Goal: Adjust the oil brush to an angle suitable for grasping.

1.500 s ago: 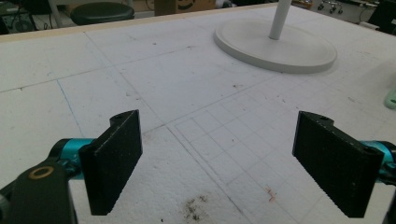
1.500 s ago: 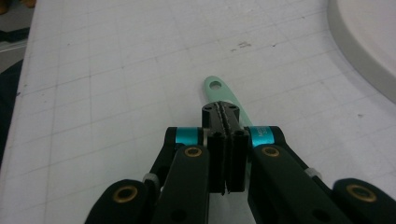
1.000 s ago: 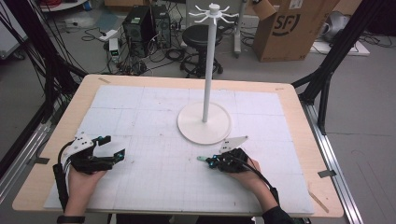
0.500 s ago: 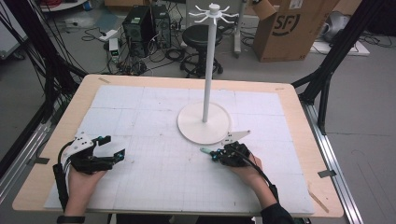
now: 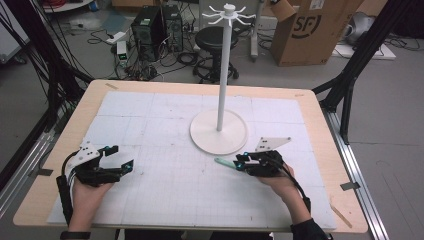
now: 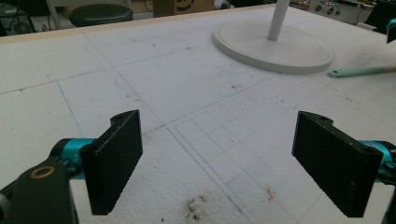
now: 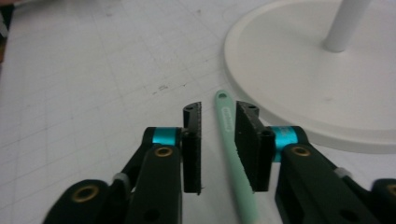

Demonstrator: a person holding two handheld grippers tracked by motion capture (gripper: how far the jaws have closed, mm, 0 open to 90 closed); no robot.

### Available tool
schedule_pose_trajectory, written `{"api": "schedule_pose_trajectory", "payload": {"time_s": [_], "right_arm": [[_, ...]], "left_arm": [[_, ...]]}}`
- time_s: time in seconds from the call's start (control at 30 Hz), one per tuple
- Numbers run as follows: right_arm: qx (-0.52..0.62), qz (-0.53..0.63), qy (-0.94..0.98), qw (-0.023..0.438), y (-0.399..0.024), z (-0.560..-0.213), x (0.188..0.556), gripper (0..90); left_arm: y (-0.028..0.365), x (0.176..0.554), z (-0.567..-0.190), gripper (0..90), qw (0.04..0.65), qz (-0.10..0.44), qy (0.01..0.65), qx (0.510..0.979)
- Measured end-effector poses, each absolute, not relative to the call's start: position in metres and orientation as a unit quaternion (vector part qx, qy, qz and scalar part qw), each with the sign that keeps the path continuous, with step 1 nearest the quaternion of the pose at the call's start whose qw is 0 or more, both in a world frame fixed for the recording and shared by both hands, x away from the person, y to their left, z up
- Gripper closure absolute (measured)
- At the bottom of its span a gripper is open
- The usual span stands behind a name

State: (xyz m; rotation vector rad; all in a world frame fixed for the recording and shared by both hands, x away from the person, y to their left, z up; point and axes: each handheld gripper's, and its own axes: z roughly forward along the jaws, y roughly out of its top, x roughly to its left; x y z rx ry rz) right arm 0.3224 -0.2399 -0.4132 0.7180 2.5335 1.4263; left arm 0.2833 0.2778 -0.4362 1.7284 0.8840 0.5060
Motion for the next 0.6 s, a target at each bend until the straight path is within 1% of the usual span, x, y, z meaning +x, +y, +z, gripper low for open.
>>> {"api": "schedule_pose_trajectory", "payload": {"time_s": [0.17,0.37,0.47,0.6], "right_arm": [[0.252,0.499,0.825,0.084,-0.267,-0.409,0.319,54.5],[0.280,0.526,0.797,0.103,-0.296,-0.411,0.314,37.0],[0.296,0.533,0.784,0.118,-0.310,-0.412,0.312,30.0],[0.316,0.550,0.763,0.126,-0.330,-0.415,0.309,22.6]], "left_arm": [[0.279,0.283,-0.436,16.8,0.537,0.213,0.371,0.727],[0.281,0.283,-0.436,16.5,0.536,0.214,0.371,0.727],[0.282,0.282,-0.435,16.3,0.534,0.216,0.368,0.730],[0.282,0.282,-0.435,16.3,0.538,0.217,0.366,0.728]]}}
